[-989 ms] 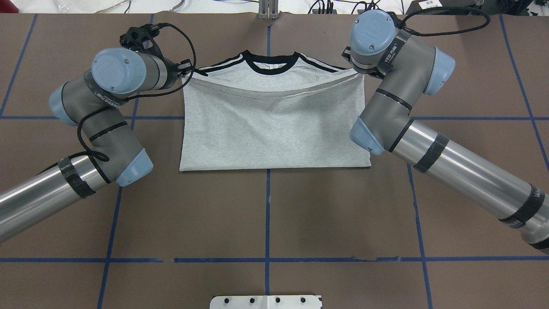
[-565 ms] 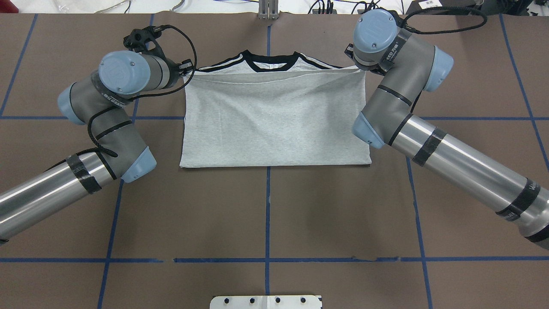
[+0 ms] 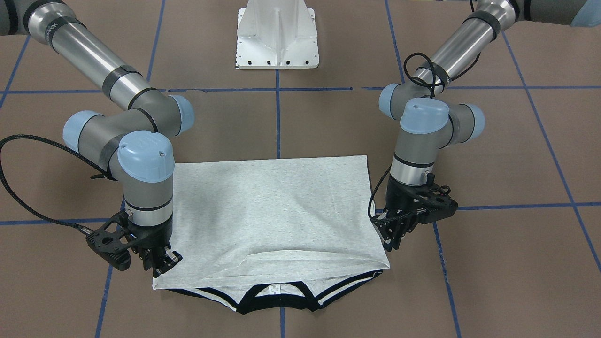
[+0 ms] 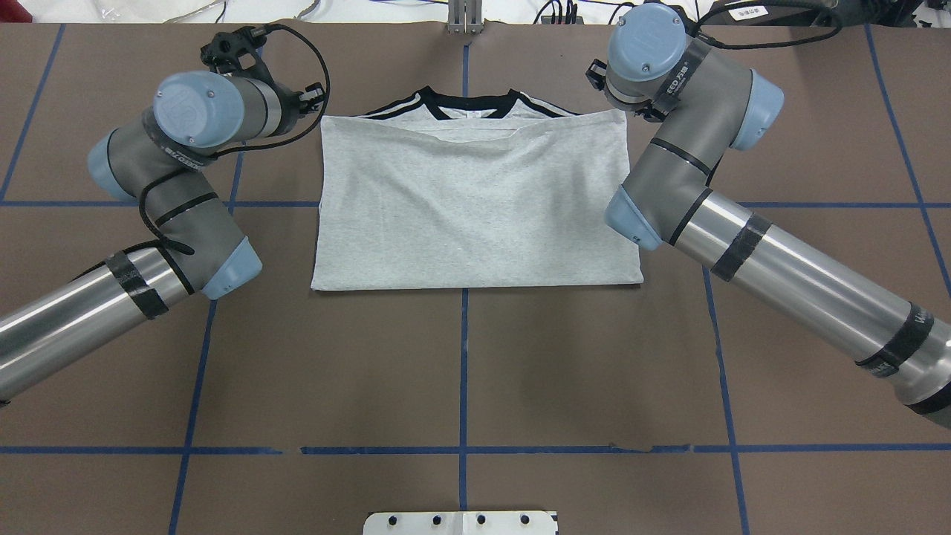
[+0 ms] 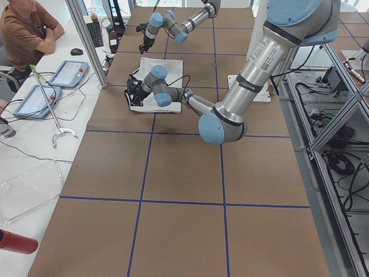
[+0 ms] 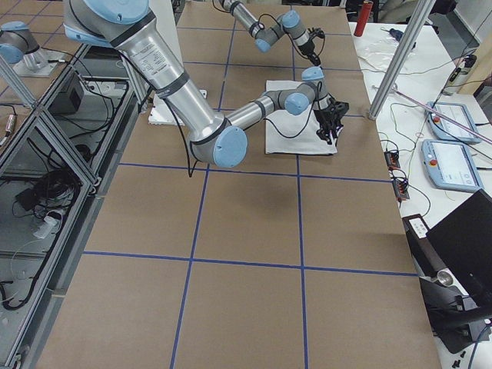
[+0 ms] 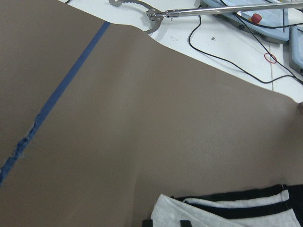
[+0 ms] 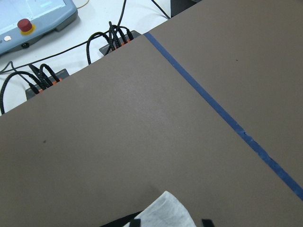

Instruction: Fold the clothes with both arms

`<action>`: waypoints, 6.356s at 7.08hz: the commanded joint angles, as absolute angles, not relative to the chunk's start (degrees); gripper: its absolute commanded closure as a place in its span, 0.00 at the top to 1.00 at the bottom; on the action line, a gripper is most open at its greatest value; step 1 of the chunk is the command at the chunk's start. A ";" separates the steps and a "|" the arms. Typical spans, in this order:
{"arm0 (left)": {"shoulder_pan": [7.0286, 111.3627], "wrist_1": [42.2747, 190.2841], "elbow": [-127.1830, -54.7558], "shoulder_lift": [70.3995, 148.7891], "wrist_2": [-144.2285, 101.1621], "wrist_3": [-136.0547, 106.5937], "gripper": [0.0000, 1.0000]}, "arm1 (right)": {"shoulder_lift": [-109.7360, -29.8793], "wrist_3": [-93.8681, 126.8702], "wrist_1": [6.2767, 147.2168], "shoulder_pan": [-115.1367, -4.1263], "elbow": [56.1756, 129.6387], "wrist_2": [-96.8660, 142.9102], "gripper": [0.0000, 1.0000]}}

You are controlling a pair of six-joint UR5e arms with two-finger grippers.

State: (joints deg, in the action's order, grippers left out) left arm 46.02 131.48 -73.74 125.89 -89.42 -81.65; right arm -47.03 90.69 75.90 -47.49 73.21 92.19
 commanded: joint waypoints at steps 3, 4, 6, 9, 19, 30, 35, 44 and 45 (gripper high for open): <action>48.59 132.54 -73.74 125.86 -94.01 -79.45 0.34 | -64.40 98.21 75.85 -43.18 97.79 96.77 0.58; 48.78 132.54 -73.91 125.25 -96.48 -79.19 0.34 | -64.77 102.26 75.85 -40.46 98.00 96.77 0.62; 48.95 132.72 -76.09 124.64 -103.15 -79.54 0.40 | -66.97 104.50 75.85 -37.46 99.74 96.86 0.65; 48.87 135.79 -76.38 123.49 -103.71 -79.72 0.40 | -70.22 110.73 75.67 -34.37 101.42 97.47 0.69; 48.87 135.70 -76.20 123.49 -103.62 -79.63 0.40 | -72.77 118.83 75.76 -31.64 100.81 97.56 0.00; 48.16 135.09 -90.23 115.68 -109.86 -80.07 0.45 | -87.97 121.81 88.24 -3.05 135.50 111.19 0.00; 37.83 134.83 -101.92 108.56 -113.64 -94.89 0.71 | -87.10 121.12 88.33 -12.08 134.49 111.09 1.00; 20.30 117.34 -103.55 109.16 -97.83 -100.46 0.96 | -74.53 100.90 87.54 -43.42 117.43 107.93 1.00; 20.22 117.25 -103.27 109.33 -97.47 -100.55 0.87 | -74.27 100.90 87.54 -43.42 116.90 107.93 1.00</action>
State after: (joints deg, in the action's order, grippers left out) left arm 20.28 117.62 -104.18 109.15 -98.15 -100.50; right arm -74.47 100.90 87.54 -43.41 117.47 107.97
